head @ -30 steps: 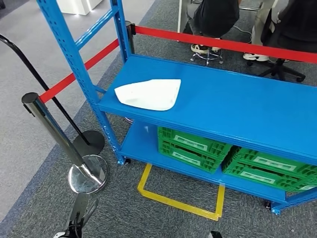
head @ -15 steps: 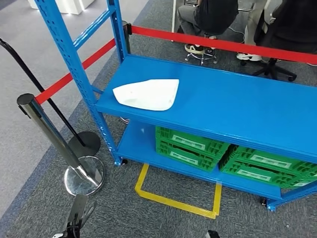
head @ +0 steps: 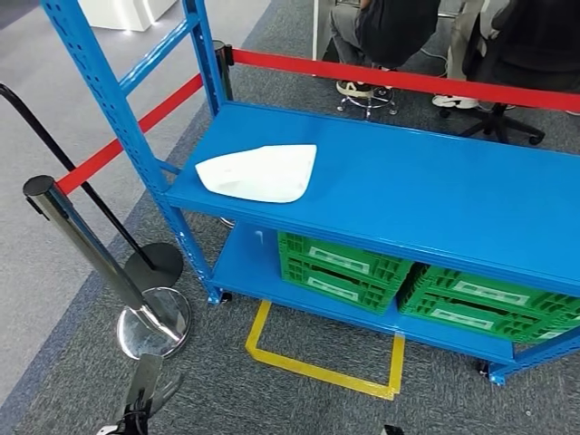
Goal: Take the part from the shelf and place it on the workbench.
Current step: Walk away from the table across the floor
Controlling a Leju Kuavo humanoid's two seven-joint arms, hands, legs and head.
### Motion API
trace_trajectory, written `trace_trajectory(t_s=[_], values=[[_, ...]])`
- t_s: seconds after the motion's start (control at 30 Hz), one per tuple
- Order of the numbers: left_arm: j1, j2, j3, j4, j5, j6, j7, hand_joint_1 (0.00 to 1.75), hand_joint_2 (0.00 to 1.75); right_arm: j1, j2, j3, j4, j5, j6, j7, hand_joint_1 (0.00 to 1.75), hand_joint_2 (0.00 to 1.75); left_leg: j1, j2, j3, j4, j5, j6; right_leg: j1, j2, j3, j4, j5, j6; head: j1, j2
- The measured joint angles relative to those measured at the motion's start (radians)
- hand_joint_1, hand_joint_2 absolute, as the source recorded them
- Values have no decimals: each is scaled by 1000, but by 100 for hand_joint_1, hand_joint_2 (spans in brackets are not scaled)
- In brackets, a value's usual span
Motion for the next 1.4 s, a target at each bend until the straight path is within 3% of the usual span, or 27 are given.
trace_trajectory(t_s=[0.03, 0.1, 0.13, 0.17, 0.2, 0.23, 0.3, 0.33, 0.37, 0.5, 0.57, 0.63, 0.67, 0.7, 0.73, 0.8, 0.87, 0.97, 1.03, 1.13, 1.17, 1.2, 1.23, 1.33, 1.4], values=[[-1, 0, -1, 0, 0, 0, 0, 0, 175, -1, 2, 2, 1, 1, -3, 4, 0, 0, 1, 0, -17, 39, -26, -4, -1, 0, 1, -2, 1, -6, -2, 0], [-2, -1, -3, 2, -1, 1, 0, 0, 175, -4, 5, 5, 2, 2, -7, 13, 0, 0, 1, -1, -76, 170, -93, -9, 1, 0, 1, -2, 0, -14, -6, 0], [-2, -1, -3, 2, -2, 1, 0, 0, 175, -5, 6, 7, 3, 2, -8, 17, 0, 0, 1, -1, -106, 232, -116, -9, 2, 0, 1, -2, 0, -16, -5, 0], [-2, -1, -3, 3, -2, 1, 0, 0, 175, -5, 7, 8, 4, 2, -9, 21, 0, 0, 1, -1, -124, 268, -121, -8, 4, 1, 2, -1, -1, -17, -6, 0], [-2, -1, -3, 3, -2, 1, 0, 0, 175, -5, 7, 8, 5, 3, -10, 24, 0, 0, 1, -1, -125, 267, -105, -6, 5, 2, 3, -1, -1, -18, -6, 0], [-2, -1, -4, 3, -2, 1, 0, 0, 175, -5, 8, 9, 6, 3, -7, 26, 0, 0, 1, -1, -107, 225, -71, -3, 6, 4, 6, -1, -2, -18, -6, 0], [-4, 0, -4, 4, -4, 1, 0, 0, 175, -5, 8, 10, 6, 4, 5, 26, 0, 0, -1, -3, -45, 92, 2, 7, 10, 8, 10, 0, -5, -15, -5, 0], [-5, 0, -4, 4, -5, 0, 0, 0, 175, -6, 8, 12, 6, 4, 12, 26, 0, 0, -2, -4, -21, 37, 20, 12, 12, 9, 9, 2, -6, -13, -5, 0], [-7, 1, -5, 5, -5, 0, 0, 0, 175, -6, 8, 13, 6, 4, 17, 25, 0, 0, -3, -5, -9, 7, 25, 15, 14, 10, 6, 3, -6, -9, -5, 0], [-9, 0, -6, 7, -6, -3, 1, 0, 175, -4, 8, 17, 6, 6, 25, 21, 0, 0, 0, -5, -7, -13, 25, 28, 13, 9, -7, 15, -15, 10, -3, 0], [-11, -1, -7, 8, -7, -5, 1, 0, 175, -4, 8, 19, 6, 6, 34, 17, 0, 0, 3, -1, -5, -18, 29, 36, 10, 8, -47, 98, -64, 20, 1, 0], [-12, 0, -7, 8, -7, -6, 2, 0, 175, -3, 7, 22, 6, 3, 46, 16, 0, 0, 2, 6, -6, -18, 28, 39, 7, 7, -113, 237, -123, 27, 4, 0], [-12, 1, -7, 9, -7, -6, 2, 0, 175, -1, 7, 23, 6, 1, 50, 16, 0, 0, 1, 10, -6, -18, 28, 39, 7, 7, -136, 284, -135, 29, 4, 0], [-12, 1, -7, 9, -7, -7, 3, 0, 175, 0, 7, 24, 6, 0, 53, 16, 0, 0, 1, 15, -5, -18, 28, 39, 7, 6, -141, 293, -127, 30, 4, 0], [-12, 0, -7, 9, -7, -7, 3, 0, 175, 1, 7, 25, 6, -1, 55, 16, 0, 0, 0, 19, -4, -18, 27, 39, 7, 3, -126, 259, -100, 29, 4, 0], [-12, -1, -8, 9, -7, -8, 3, 0, 175, 1, 7, 25, 6, -2, 57, 16, 0, 0, -2, 30, 0, -18, 24, 35, 10, -25, -54, 116, -33, 24, 5, 0], [-11, -2, -8, 9, -7, -8, 4, 0, 175, -1, 6, 25, 6, -3, 58, 15, 0, 0, -6, 42, 1, -15, 21, 26, 16, -50, -3, 16, -7, 14, 4, 0], [-12, -1, -8, 10, -7, -8, 4, 0, 175, 1, 5, 25, 6, -5, 58, 15, 0, 0, -7, 61, 1, -11, 18, 12, 18, -35, 1, 0, -5, -2, 2, 0], [-13, -1, -9, 10, -8, -8, 4, 0, 175, 3, 5, 26, 6, -6, 59, 15, 0, 0, -5, 42, -11, 21, -10, 2, 13, -19, 1, -3, 1, -14, 0, 0], [-11, -1, -10, 10, -9, -8, 4, 0, 175, 0, 5, 26, 7, -6, 59, 15, 0, 0, -1, 7, -88, 196, -102, -7, 11, 8, 0, -4, 4, -24, -5, 0], [-10, 0, -10, 10, -9, -8, 4, 0, 175, 0, 5, 27, 7, -6, 59, 15, 0, 0, -1, 5, -112, 247, -117, -8, 12, 19, 0, -4, 4, -25, -5, 0], [-10, 0, -10, 10, -9, -8, 4, 0, 175, 1, 5, 27, 7, -7, 60, 15, 0, 0, -1, 4, -122, 266, -112, -8, 12, 30, 1, -4, 4, -25, -5, 0], [-10, 0, -10, 10, -9, -8, 4, 0, 175, 2, 5, 28, 7, -7, 60, 15, 0, 0, -1, 2, -115, 248, -88, -6, 13, 42, 2, -3, 4, -25, -5, 0], [-13, 2, -10, 11, -9, -7, 6, 0, 175, 1, 5, 32, 7, -9, 63, 18, 0, 0, -2, -11, -35, 69, 11, 7, 14, 66, 5, 0, 3, -22, -7, 0], [-19, 2, -11, 11, -10, -6, 8, 0, 175, 2, 5, 32, 7, -10, 64, 24, 0, 0, -3, -18, -8, 3, 24, 15, 17, 75, -1, 3, 3, -14, -8, 0]])
